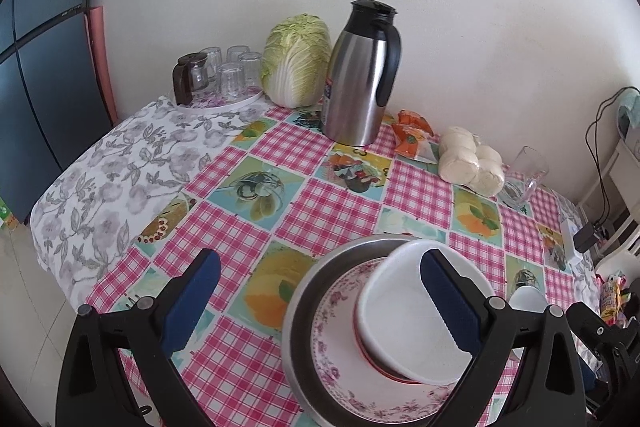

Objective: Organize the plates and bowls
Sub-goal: 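Withdraw both tools and move them to the pale blue bowl, then close both tools on the rim of the pale blue bowl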

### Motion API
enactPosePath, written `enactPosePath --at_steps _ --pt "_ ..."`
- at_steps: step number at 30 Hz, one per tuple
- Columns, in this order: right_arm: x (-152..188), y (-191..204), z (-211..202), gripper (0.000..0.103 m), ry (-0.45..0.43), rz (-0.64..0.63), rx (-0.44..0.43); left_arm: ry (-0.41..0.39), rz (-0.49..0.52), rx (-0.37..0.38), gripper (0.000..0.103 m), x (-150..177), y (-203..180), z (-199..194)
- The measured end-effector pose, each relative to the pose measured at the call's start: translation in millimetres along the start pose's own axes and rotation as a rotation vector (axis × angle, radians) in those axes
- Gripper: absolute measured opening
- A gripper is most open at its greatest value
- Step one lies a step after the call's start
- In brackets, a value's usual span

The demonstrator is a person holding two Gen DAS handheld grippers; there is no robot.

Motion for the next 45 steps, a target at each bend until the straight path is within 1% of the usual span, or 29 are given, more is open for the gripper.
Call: enactPosePath --at_steps 4,9,15,22,27,32,36,40,43,45 --pt "-8 -16 -7 0.103 -0.008 -0.001 0.013 -0.012 0.033 0.010 0.100 4 -21 -7" --pt "-19 -39 -18 0.103 -0.034 0.046 0.018 -0.028 0.090 0.045 0.100 9 -56 -14" --pt "-34 -68 -32 0.103 -0.072 0.101 0.036 -0.081 0.165 0.107 0.100 9 -102 -30" --pt "-46 -107 -44 0.103 -0.104 0.157 0.071 -0.104 0.232 0.177 0.100 12 -155 -35" --pt "-51 -136 -48 0.103 -0.118 0.216 0.095 -0.061 0.278 0.218 0.100 20 -186 -26" --pt "-52 -160 -46 0.103 -0.115 0.256 0.118 -0.039 0.335 0.262 0.100 25 -214 -21" --pt "-51 -170 -42 0.103 -0.106 0.271 0.129 0.014 0.380 0.270 0.100 32 -229 -10" --pt "-50 -175 -33 0.103 -0.085 0.266 0.143 0.047 0.378 0.286 0.100 39 -237 0" --pt "-47 -177 -21 0.103 -0.051 0.255 0.143 0.070 0.379 0.306 0.100 42 -243 9" --pt "-43 -178 -14 0.103 -0.030 0.251 0.144 0.085 0.391 0.305 0.100 45 -247 16"
Point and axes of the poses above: each gripper's, at about its wrist camera, not at the fingertips, and z roughly the way its jaws point, y to its left, x to its underside, the point moved 9 cm from there along z, roughly the way its jaws point, and after that the axes turned 7 degrees about -x, right-handed, at the moved point
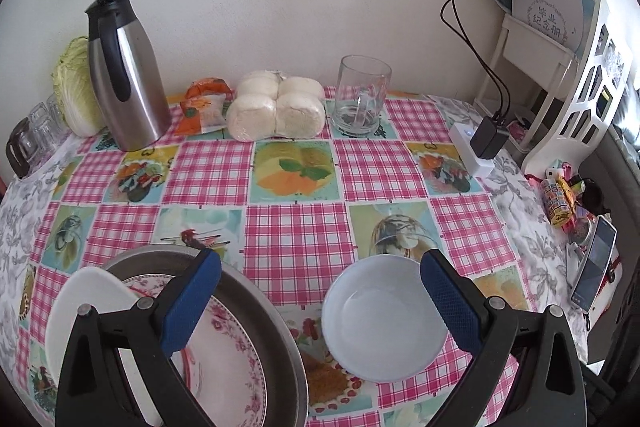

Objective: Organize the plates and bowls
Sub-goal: 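Close both tools on the rim of the pale blue bowl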

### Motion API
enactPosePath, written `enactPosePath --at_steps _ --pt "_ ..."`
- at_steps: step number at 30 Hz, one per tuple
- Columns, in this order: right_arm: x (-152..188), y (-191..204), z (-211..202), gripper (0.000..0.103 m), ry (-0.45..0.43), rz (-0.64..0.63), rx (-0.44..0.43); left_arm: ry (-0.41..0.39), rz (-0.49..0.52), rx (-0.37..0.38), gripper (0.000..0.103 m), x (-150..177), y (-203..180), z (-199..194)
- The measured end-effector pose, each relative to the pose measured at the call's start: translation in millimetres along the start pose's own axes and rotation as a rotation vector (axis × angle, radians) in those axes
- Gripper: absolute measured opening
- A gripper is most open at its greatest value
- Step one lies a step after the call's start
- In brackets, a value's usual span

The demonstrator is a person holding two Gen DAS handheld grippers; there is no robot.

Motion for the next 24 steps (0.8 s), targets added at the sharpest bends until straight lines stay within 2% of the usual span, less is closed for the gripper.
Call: enactPosePath --at_steps 3,6,8,11,15,19,24 --pt "4 0 8 0.103 0.015 -0.011 0.011 0.023 0.035 -0.021 0.099 4 -2 11" --pt "8 4 16 0.103 0.031 -0.032 0.009 0.043 0.056 -0.021 0.083 7 -6 19" --pt "10 7 21 0.098 0.039 -0.043 0.011 0.062 0.070 -0.024 0.080 11 -9 26" --pt "14 9 29 0.084 0.054 -0.050 0.006 0.093 0.081 -0.022 0.076 17 -12 39" --pt "19 11 40 0.079 0.078 -0.056 -0.004 0.138 0.083 -0.007 0.069 25 -14 54" --pt "25 13 51 0.068 0.108 -0.065 -0.010 0.162 0.103 -0.008 0.063 31 -15 65" --pt "29 16 59 0.053 0.125 -0.080 -0.008 0.192 0.102 0.019 0.051 39 -17 76"
Point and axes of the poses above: each gripper's, at about its wrist camera, not at the fingertips, and z roughly the way its jaws point, y to its left, x to its underside, the point moved 9 cm from there along z, roughly the way its jaws point, and after that the axes turned 7 degrees about -x, right-handed, at the moved point
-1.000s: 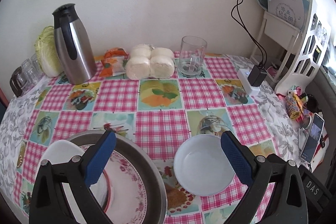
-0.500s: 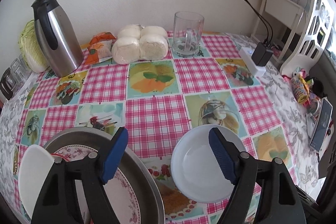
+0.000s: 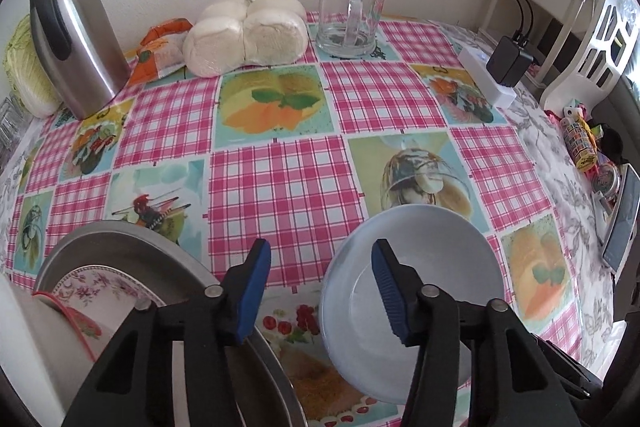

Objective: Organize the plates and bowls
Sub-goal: 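Close both tools on the rim of the pale blue bowl, then lift the pale blue bowl with both tools and carry it over the basin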

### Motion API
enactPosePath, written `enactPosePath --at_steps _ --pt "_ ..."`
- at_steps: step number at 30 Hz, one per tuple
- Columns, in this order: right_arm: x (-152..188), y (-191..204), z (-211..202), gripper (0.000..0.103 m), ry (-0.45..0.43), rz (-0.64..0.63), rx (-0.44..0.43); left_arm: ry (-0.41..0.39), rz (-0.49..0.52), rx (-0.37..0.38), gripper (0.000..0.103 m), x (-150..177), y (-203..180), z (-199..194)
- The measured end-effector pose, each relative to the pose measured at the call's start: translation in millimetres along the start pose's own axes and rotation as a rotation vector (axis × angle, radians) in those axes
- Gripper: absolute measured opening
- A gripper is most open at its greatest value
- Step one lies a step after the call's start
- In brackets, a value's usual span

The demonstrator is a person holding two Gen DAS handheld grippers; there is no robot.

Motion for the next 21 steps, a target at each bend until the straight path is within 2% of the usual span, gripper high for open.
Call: enactPosePath --at_steps 2,5,12,21 --pt "1 0 3 0.046 0.008 0.000 0.000 0.015 0.005 0.006 0.041 3 -2 5" --pt "2 -2 9 0.038 0.015 0.001 0.013 0.026 0.014 0.013 0.032 5 -4 10" --pt "6 1 19 0.032 0.037 -0.006 0.011 0.027 0.042 0.026 0.026 9 -12 16" --pt "6 6 24 0.019 0.029 -0.014 -0.013 0.007 0.065 0.039 0.024 8 -18 16"
Point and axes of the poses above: each gripper's, at about its wrist camera, not at the fingertips, and z roughly the way its jaws point, y to its left, x to its underside, the point moved 9 cm from there along z, roughly the way its jaws point, and after that the axes turned 7 degrees about -x, right-handed, at the moved point
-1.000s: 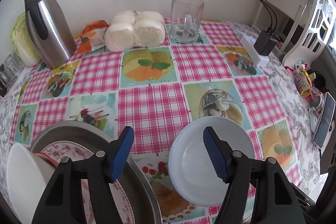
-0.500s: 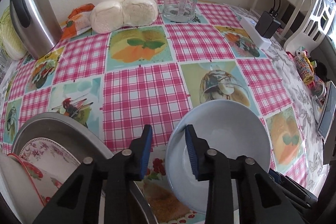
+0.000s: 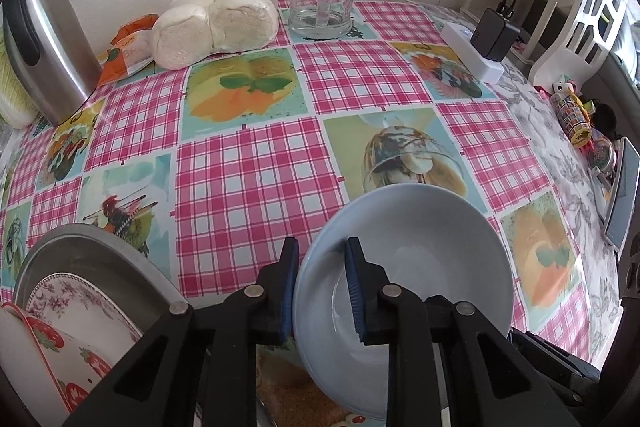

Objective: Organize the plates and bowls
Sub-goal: 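Lift the pale blue bowl with both tools and carry it over the basin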

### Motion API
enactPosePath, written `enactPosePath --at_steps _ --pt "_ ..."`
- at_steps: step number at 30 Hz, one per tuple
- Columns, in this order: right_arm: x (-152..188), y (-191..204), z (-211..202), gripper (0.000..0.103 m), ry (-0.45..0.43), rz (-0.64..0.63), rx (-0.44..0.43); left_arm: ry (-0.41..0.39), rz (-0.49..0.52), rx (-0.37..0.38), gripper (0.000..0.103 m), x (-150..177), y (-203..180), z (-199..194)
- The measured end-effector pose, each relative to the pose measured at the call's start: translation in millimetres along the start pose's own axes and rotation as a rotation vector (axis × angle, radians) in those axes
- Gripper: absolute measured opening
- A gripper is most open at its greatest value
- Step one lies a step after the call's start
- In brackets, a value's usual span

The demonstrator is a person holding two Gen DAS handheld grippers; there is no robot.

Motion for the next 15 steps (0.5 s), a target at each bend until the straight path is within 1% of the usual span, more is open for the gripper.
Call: enactPosePath --at_steps 7,11,15 --pt "-1 0 -2 0.018 -0.010 -0.011 0.026 -0.004 -0.009 0.014 0.022 0 -1 -4" --pt "-3 4 -9 0.018 -0.022 -0.010 0.016 -0.035 -0.012 0.010 0.021 -5 1 -18" --pt "-8 15 -23 0.018 -0.058 -0.022 0.001 -0.072 -0.024 0.018 0.021 -12 5 -39"
Point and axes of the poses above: each gripper's, at about its wrist camera, not at the fingertips, and z roughly the way its jaws point, y to its left, x to its underside, the point moved 9 cm from there along z, roughly the way its jaws point, and after that the axes turned 7 degrees about -x, right-handed, at the moved point
